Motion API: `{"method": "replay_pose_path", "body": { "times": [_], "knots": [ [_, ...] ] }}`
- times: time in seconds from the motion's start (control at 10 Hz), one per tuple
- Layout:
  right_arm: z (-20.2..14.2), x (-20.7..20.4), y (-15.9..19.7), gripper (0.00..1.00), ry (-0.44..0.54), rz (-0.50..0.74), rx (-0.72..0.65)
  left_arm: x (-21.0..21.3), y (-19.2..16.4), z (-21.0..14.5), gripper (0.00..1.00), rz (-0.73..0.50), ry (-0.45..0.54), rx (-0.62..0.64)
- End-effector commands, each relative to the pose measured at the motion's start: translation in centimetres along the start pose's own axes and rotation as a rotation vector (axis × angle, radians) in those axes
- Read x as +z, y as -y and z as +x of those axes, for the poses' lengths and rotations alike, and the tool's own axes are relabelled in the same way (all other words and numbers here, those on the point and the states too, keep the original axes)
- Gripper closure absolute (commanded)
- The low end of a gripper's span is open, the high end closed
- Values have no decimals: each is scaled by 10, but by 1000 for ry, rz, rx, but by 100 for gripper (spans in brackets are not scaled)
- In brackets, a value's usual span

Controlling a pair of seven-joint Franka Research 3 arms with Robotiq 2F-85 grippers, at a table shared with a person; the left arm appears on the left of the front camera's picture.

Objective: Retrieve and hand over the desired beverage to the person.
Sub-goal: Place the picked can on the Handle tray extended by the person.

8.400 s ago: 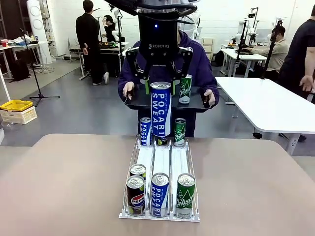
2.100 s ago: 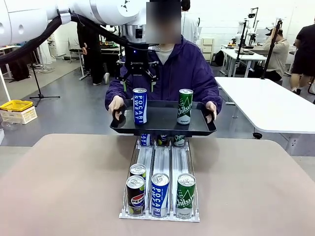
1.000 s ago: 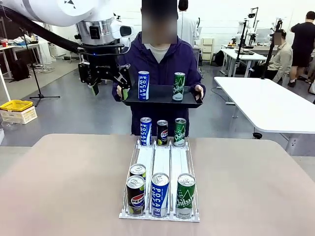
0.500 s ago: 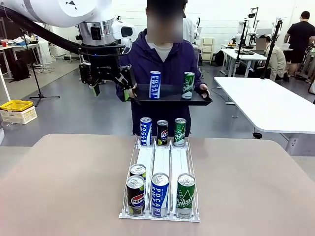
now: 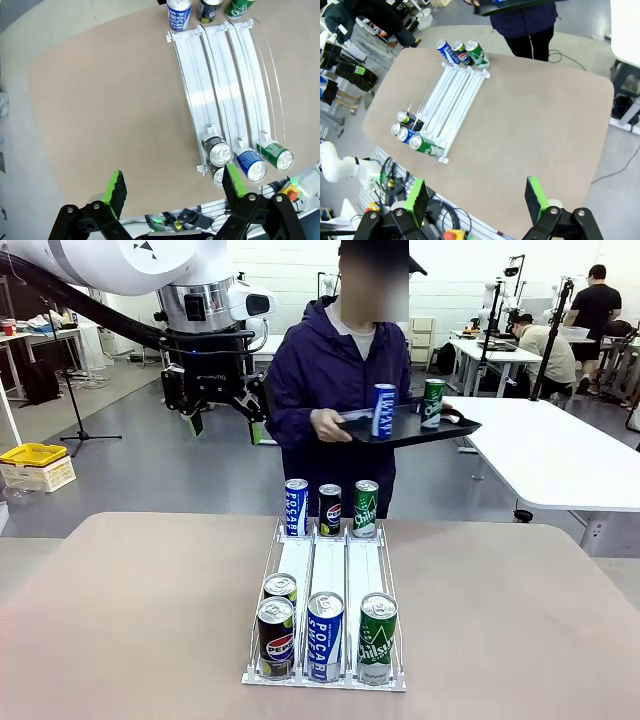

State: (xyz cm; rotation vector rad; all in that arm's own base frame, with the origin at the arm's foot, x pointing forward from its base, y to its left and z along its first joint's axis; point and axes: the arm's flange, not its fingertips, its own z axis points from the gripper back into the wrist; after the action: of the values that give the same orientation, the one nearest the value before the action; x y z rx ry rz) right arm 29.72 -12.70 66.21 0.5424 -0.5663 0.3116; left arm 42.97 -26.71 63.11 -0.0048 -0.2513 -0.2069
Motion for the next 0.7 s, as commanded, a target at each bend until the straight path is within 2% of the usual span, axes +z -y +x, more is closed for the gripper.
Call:
{"method": "replay_pose_path", "body": {
  "times": [0.0,0.5,0.6],
  "knots": [
    [3,-1,2,0,-2,-7,8,2,-2,0,0,5,5,0],
    [3,-1,2,0,-2,-7,8,0,0,0,0,0,0,0],
    [3,-1,2,0,-2,-7,8,15,-35,-3,0,-139,-9,-41]
  ]
}}
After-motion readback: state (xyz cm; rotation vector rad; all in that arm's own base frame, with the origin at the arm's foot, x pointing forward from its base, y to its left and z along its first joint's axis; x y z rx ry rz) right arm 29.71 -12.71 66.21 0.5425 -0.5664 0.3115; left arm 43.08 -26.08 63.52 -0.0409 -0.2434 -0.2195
